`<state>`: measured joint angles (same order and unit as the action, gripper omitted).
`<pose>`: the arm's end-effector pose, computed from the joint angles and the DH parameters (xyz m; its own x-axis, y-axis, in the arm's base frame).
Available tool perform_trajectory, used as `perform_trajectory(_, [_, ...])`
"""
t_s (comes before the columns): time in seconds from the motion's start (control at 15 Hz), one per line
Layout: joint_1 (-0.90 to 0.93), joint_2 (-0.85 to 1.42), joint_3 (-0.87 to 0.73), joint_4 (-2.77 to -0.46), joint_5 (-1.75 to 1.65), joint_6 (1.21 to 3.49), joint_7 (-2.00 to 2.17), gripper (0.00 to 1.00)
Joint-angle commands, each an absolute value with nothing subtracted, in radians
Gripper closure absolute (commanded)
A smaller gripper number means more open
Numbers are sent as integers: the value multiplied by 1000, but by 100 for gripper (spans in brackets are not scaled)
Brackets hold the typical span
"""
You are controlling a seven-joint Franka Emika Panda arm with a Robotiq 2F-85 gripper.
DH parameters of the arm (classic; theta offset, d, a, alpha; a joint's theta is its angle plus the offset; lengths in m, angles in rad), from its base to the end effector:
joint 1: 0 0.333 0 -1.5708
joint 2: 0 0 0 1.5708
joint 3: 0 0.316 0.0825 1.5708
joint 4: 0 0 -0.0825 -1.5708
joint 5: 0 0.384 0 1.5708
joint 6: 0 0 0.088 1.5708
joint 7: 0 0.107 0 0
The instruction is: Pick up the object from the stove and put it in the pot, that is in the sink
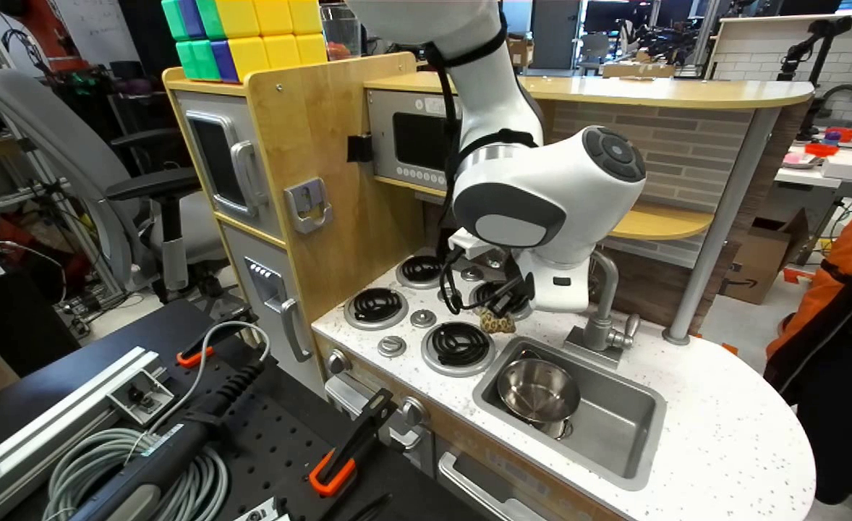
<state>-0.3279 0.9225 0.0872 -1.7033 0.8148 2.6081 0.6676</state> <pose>0.6205 -0.1712 0.0536 -0.0407 -0.9142 -0.4032 -0.9709 0.1314 -0.2001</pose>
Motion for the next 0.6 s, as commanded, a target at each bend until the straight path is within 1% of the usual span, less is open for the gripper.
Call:
perform_trajectory(0.0, [-236, 890, -48, -1682, 809, 2516, 802, 100])
perform_trajectory(0.33, [-101, 956, -232, -1635, 636, 2488, 1077, 100])
perform_trajectory(0.53, [-70, 1021, -280, -1579, 487, 2410, 1254, 100])
